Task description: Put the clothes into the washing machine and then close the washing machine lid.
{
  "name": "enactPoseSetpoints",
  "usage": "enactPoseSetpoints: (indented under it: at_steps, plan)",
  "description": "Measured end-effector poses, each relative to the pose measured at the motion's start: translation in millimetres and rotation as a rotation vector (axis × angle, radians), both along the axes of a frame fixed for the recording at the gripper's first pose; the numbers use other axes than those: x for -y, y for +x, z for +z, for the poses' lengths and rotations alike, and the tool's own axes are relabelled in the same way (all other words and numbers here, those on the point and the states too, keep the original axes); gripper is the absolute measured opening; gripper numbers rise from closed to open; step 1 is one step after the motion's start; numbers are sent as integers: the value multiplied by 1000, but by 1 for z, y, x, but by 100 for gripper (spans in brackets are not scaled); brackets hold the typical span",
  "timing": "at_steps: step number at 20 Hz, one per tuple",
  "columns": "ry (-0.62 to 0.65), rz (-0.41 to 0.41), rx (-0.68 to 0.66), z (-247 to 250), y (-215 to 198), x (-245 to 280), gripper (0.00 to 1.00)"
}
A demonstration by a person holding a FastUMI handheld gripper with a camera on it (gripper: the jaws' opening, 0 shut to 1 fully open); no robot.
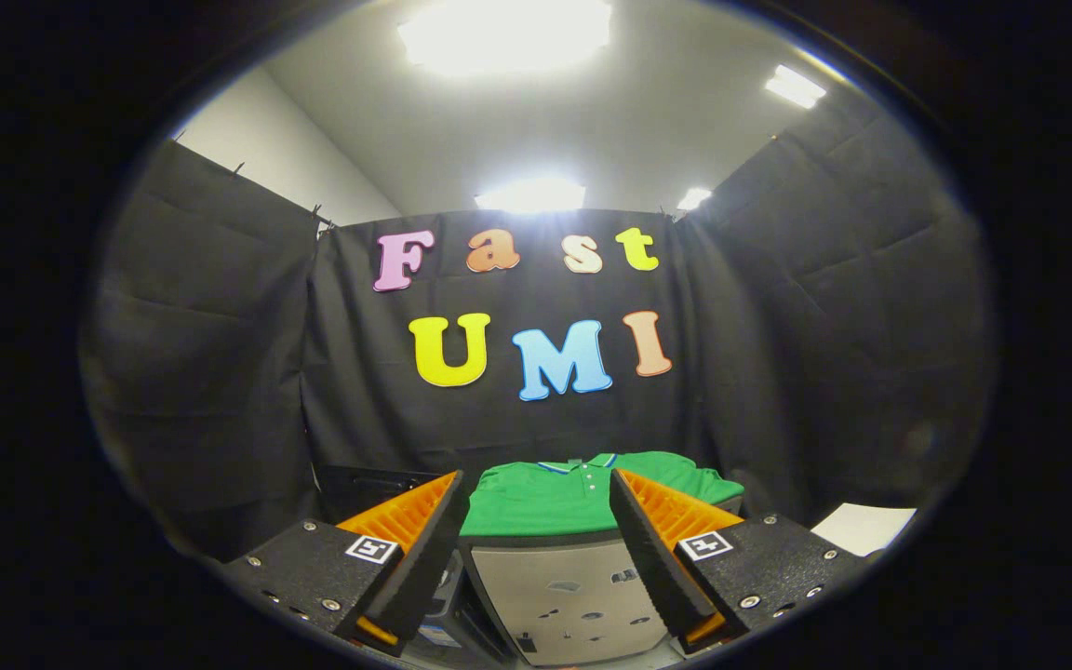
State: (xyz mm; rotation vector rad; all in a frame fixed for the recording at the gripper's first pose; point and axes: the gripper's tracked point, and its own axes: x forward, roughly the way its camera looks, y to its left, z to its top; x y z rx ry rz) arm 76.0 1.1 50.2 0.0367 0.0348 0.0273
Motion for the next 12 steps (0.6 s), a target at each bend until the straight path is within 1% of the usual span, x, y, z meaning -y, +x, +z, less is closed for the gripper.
enactPoseSetpoints:
  at_steps: [5,12]
  plan:
    - [-6,-13,-33,5,52,14,94]
    - [-13,24,-116,-11,121,11,94]
